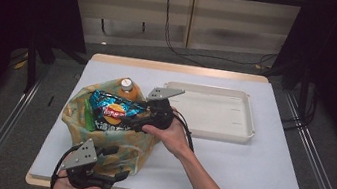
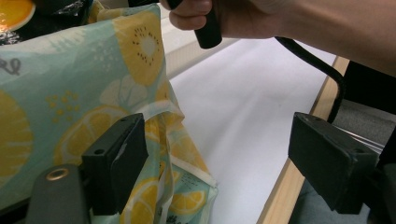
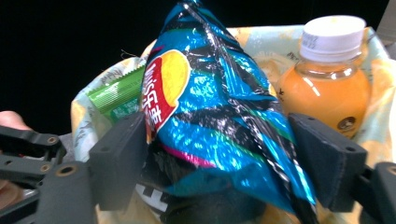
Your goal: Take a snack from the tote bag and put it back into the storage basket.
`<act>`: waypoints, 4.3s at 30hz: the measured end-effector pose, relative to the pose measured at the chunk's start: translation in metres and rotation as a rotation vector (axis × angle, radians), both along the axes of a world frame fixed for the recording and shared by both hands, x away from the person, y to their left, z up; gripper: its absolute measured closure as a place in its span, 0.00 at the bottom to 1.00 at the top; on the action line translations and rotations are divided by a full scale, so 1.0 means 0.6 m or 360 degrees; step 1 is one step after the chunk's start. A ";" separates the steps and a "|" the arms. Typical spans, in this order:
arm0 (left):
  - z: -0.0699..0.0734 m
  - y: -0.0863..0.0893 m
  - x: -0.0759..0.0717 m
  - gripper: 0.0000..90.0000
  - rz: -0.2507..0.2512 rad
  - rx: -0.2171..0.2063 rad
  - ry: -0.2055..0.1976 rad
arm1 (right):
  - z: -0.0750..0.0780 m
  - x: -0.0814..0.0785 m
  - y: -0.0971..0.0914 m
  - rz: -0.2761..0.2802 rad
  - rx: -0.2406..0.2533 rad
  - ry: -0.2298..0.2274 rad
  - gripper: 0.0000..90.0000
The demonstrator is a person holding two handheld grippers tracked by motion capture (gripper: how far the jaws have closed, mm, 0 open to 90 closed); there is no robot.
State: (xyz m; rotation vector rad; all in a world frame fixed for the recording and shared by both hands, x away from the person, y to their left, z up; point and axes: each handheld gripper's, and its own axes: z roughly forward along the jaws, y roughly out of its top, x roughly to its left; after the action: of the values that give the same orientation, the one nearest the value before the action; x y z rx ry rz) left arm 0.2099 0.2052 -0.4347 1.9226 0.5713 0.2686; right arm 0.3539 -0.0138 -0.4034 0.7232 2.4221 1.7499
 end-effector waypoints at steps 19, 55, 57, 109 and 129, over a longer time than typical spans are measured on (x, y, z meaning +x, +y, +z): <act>-0.007 0.007 0.016 0.14 -0.0012 -0.0048 0.0010 | 0.017 -0.011 0.012 0.0030 0.0017 -0.0016 0.81; -0.009 0.017 0.020 0.25 0.0005 -0.0030 -0.0004 | 0.143 -0.039 -0.015 0.0023 0.0170 -0.0242 0.93; -0.009 0.017 0.020 0.25 0.0005 -0.0032 -0.0004 | 0.149 -0.040 -0.017 0.0016 0.0176 -0.0244 0.93; -0.008 0.015 0.016 0.25 -0.0008 -0.0086 -0.0027 | 0.263 -0.026 -0.032 -0.0066 0.0402 -0.0374 0.95; -0.004 0.021 0.012 0.26 -0.0007 -0.0079 -0.0042 | 0.260 -0.025 -0.170 -0.0243 0.0429 -0.0372 0.95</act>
State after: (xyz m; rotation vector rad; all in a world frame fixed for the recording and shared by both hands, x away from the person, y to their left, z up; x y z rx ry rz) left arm 0.2170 0.2177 -0.4374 1.8694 0.5513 0.2741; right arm 0.3388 -0.1156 -0.2472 0.6630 1.9536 1.9935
